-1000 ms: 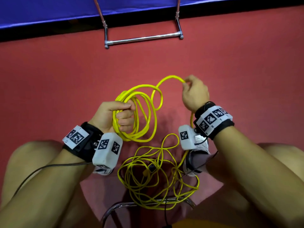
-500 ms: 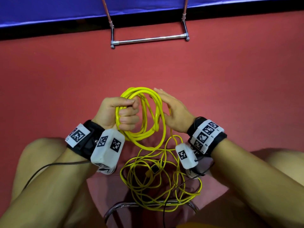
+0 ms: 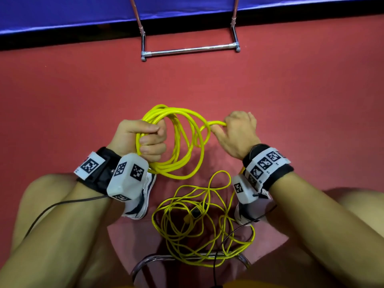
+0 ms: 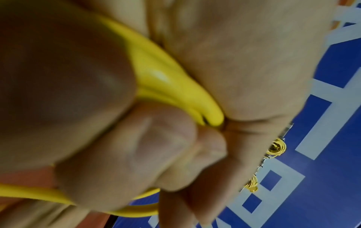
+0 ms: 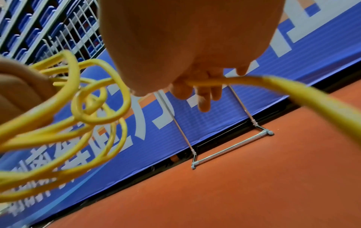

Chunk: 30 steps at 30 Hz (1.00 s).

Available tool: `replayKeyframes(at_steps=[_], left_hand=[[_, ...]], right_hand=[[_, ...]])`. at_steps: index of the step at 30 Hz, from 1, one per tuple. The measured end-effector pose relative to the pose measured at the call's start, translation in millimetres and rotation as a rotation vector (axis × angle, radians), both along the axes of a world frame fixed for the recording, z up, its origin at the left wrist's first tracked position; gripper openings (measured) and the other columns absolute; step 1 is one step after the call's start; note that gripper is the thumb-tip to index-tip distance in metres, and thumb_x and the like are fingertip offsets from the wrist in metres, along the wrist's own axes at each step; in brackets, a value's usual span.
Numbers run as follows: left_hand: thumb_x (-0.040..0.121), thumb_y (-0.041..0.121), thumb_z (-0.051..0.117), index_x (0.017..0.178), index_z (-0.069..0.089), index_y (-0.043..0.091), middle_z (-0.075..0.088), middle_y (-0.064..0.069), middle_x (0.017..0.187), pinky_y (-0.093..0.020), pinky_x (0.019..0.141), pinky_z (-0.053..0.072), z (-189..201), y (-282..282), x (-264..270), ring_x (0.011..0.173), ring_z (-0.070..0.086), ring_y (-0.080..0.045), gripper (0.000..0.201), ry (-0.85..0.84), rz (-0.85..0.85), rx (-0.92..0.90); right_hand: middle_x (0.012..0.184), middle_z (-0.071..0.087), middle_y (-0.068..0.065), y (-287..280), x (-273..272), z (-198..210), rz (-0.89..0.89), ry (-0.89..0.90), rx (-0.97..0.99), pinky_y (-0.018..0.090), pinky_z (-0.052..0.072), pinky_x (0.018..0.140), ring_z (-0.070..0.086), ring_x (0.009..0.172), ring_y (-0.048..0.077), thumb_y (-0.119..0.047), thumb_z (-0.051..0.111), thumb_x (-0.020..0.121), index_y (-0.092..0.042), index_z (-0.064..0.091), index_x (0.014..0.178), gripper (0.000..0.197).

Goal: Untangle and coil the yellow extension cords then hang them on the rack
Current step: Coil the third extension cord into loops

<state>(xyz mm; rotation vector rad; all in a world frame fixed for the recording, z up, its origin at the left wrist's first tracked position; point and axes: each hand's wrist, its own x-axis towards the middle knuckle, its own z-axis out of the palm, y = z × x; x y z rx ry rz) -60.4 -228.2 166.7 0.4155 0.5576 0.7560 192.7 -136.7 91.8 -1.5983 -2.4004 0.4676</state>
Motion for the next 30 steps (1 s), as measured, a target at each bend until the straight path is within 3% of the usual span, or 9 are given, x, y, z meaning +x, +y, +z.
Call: replayKeyframes(at_steps=[2,5,7,10,12,14,22,26,30], left_hand=[[0.090,0.007,0.051,0.094,0.061,0.000,0.037,0.001,0.057,-0.022,0.048,0.032,-2,-2,7,0.050,0.034,-0.013,0.013,-0.072,-0.039,-0.015],[0.090,0.006,0.049,0.095,0.059,-0.003,0.037,0.000,0.059,-0.023,0.048,0.032,-2,-2,19,0.051,0.035,-0.014,0.014,-0.143,-0.091,-0.001],[0.091,0.007,0.048,0.093,0.058,-0.002,0.037,0.000,0.058,-0.022,0.046,0.033,-2,0,21,0.051,0.035,-0.014,0.014,-0.186,-0.056,0.007],[0.093,0.009,0.045,0.092,0.057,-0.001,0.036,0.001,0.058,-0.024,0.045,0.037,-1,6,14,0.050,0.035,-0.013,0.016,-0.208,0.059,-0.014],[0.093,0.010,0.046,0.091,0.059,0.000,0.037,0.002,0.057,-0.024,0.044,0.041,-2,9,10,0.049,0.035,-0.012,0.016,-0.172,0.123,-0.020],[0.093,0.010,0.049,0.090,0.061,0.001,0.039,0.003,0.055,-0.023,0.042,0.044,-4,9,9,0.048,0.034,-0.011,0.016,-0.146,0.145,-0.026],[0.097,0.010,0.036,0.099,0.059,-0.004,0.038,-0.001,0.062,-0.028,0.049,0.041,-7,6,0,0.055,0.037,-0.015,0.026,-0.224,0.099,-0.048],[0.096,0.010,0.040,0.096,0.059,-0.002,0.038,0.001,0.060,-0.026,0.046,0.041,-9,6,2,0.053,0.036,-0.014,0.023,-0.212,0.092,-0.052],[0.096,0.010,0.043,0.095,0.060,-0.001,0.036,0.002,0.059,-0.025,0.045,0.042,-9,7,-2,0.051,0.035,-0.013,0.020,-0.199,0.102,-0.052]], right_hand=[[0.117,0.056,0.012,-12,-6,-5,0.034,0.040,-0.030,0.053,0.029,0.104,0.047,0.120,0.033,-0.056,0.026,0.087,-0.011,0.060,0.099,0.058],[0.146,0.041,0.014,-21,-12,-8,0.075,0.317,0.100,0.041,0.029,0.094,0.037,0.132,0.034,-0.017,0.053,0.086,-0.012,0.054,0.126,0.040],[0.143,0.042,0.017,-23,-17,-5,0.064,0.544,0.211,0.040,0.034,0.096,0.039,0.129,0.034,-0.001,0.053,0.075,-0.007,0.054,0.127,0.053],[0.126,0.057,0.017,-23,-21,-2,0.149,0.731,0.285,0.040,0.053,0.081,0.056,0.112,0.027,0.009,0.063,0.079,0.001,0.063,0.110,0.031],[0.116,0.066,0.013,-24,-21,-3,0.253,0.744,0.204,0.030,0.055,0.075,0.064,0.097,0.024,0.002,0.069,0.085,0.001,0.068,0.106,0.021],[0.117,0.068,0.013,-26,-20,-2,0.311,0.749,0.092,0.018,0.054,0.085,0.065,0.103,0.021,-0.004,0.072,0.085,0.000,0.067,0.111,0.027],[0.124,0.059,-0.011,-35,-15,16,0.399,0.531,-0.272,0.012,0.041,0.097,0.055,0.115,0.006,-0.054,0.091,0.053,-0.022,0.047,0.134,0.097],[0.116,0.052,-0.015,-41,-18,12,0.324,0.491,-0.179,0.021,0.039,0.099,0.052,0.114,0.009,-0.058,0.089,0.053,-0.018,0.050,0.128,0.094],[0.105,0.052,-0.015,-45,-21,2,0.317,0.569,-0.096,0.023,0.043,0.089,0.047,0.093,-0.001,-0.049,0.082,0.070,-0.012,0.051,0.125,0.073]])
